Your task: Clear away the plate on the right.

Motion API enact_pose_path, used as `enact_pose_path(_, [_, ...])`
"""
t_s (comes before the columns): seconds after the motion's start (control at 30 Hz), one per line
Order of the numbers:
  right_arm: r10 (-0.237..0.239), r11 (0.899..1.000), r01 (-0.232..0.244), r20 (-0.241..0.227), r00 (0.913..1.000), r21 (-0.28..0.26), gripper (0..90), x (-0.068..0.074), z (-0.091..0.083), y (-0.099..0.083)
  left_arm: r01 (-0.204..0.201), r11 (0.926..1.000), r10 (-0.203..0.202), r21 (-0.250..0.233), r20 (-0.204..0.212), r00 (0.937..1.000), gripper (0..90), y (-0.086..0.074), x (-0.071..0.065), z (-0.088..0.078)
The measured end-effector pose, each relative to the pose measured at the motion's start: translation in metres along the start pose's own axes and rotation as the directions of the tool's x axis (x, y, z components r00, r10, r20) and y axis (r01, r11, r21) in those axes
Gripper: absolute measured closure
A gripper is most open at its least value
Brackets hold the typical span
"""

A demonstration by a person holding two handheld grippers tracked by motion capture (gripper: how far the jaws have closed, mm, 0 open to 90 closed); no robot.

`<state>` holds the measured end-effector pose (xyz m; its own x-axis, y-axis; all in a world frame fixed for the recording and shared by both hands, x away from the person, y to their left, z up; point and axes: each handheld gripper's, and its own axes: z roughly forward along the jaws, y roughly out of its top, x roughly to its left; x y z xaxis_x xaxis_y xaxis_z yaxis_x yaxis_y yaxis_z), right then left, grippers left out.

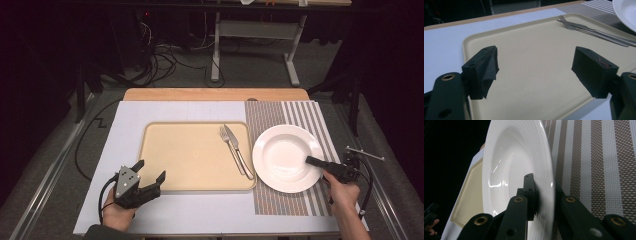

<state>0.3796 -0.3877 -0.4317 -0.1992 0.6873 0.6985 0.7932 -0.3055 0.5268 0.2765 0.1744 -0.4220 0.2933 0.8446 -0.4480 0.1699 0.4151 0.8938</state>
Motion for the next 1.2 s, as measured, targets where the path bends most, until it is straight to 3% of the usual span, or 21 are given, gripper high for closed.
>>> enact_pose_path(0.43, [0.004,1.000,-0.004,-0.011,0.9999,0.007,81.8,0.001,-0.002,0.001,-0.002,1.0000,0.002,-0.003,-0.001,1.0000,22.2,0.001,0.001,-0.001])
enact_pose_path(0.67, [0.009,1.000,-0.009,-0.045,0.9989,-0.009,81.8,0.005,-0.005,0.002,0.002,0.9999,-0.002,-0.010,-0.008,1.0000,22.2,0.002,0.003,-0.001])
enact_pose_path(1.2, [-0.001,1.000,0.002,-0.100,0.9949,0.010,81.8,0.024,0.006,0.007,0.008,0.9999,-0.008,-0.010,-0.010,0.9999,22.3,0.004,0.006,0.002])
